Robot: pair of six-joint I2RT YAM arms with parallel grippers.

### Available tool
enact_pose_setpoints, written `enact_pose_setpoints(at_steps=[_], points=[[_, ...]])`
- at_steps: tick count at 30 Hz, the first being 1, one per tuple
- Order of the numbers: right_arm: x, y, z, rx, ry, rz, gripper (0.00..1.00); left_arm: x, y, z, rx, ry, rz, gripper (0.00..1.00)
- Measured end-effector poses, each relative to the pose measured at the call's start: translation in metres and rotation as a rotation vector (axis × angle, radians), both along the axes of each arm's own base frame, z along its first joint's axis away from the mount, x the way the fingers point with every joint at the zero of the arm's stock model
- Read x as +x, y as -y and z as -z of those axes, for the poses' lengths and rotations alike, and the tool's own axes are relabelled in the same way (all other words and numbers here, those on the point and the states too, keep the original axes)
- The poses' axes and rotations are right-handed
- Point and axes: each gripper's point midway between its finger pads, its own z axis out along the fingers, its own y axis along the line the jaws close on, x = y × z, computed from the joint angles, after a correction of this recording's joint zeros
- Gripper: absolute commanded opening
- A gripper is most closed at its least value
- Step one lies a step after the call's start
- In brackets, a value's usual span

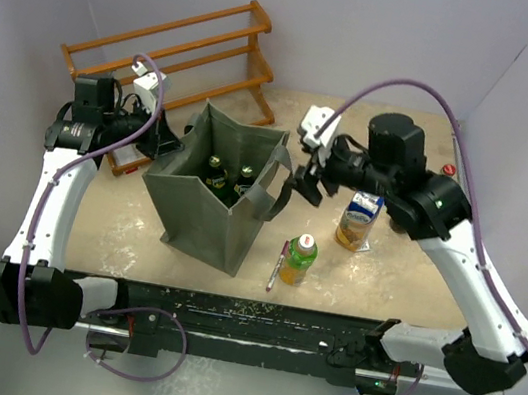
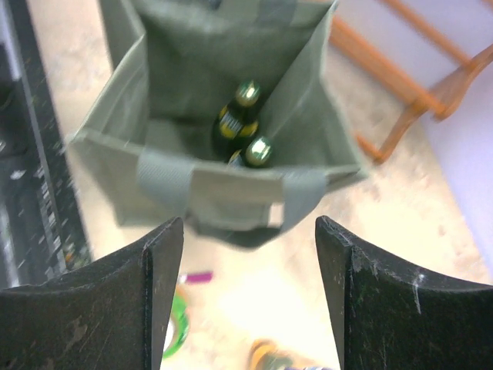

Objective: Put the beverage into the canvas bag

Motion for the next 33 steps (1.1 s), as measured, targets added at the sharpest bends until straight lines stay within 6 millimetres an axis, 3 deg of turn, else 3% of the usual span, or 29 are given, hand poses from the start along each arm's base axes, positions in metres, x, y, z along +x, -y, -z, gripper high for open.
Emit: enact_pose_setpoints(at_steps=[8, 12, 17, 23, 33], points=[[-0.054, 0.043, 0.083, -0.152, -0.196, -0.011, 0.83, 0.0, 0.0, 0.0, 0.0, 0.0, 0.0, 0.0], [-0.068, 0.055, 0.126, -0.225, -0.278, -0.013, 0.83, 0.0, 0.0, 0.0, -0.002, -0.002, -0.002, 0.0], [-0.077, 0.062, 0.162, -0.279, -0.341, -0.012, 0.82, 0.0, 0.0, 0.0, -0.003, -0.003, -0.002, 0.0], [-0.08, 0.066, 0.183, -0.303, -0.371, -0.009, 0.76, 0.0, 0.0, 0.0, -0.003, -0.003, -0.002, 0.0], [-0.073, 0.059, 0.179, -0.272, -0.342, -0.006, 0.58, -0.002, 0.0, -0.001, -0.002, 0.0, -0.002, 0.0]])
